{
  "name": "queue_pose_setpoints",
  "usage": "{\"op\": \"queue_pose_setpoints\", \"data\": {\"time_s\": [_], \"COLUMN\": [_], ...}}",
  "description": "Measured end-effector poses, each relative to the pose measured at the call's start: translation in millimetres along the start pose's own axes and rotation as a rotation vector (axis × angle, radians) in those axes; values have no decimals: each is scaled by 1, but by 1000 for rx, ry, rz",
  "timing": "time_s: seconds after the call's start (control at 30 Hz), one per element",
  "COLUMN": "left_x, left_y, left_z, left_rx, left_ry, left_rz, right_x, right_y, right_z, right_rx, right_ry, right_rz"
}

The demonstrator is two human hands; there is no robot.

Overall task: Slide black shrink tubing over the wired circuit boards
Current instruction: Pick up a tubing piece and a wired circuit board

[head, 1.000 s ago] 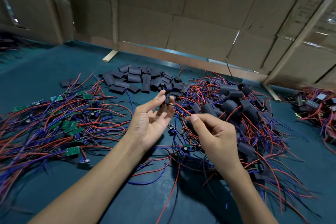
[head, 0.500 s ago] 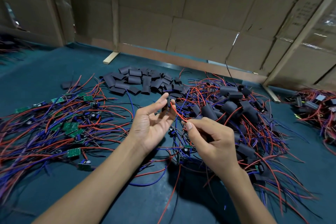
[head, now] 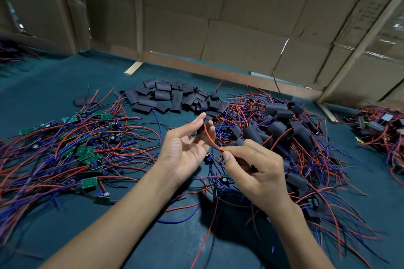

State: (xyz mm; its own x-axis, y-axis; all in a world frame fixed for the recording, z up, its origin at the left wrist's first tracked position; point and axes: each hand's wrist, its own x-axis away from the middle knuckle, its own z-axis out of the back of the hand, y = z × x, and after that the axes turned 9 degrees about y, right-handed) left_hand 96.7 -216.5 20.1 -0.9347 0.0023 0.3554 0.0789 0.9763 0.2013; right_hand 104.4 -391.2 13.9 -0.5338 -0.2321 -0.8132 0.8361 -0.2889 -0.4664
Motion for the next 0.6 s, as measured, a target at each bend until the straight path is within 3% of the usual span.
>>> {"op": "queue_pose_setpoints", "data": {"time_s": [0.6], "left_x": [-3], "left_y": [0], "left_z": [4], "left_rx": [-115], "left_ry": [-38], "left_rz": [-30], "right_x": [-3], "right_y": [-2], "right_z": [-1], "right_rx": [12], "right_ry": [144], "right_rz": [-190]}}
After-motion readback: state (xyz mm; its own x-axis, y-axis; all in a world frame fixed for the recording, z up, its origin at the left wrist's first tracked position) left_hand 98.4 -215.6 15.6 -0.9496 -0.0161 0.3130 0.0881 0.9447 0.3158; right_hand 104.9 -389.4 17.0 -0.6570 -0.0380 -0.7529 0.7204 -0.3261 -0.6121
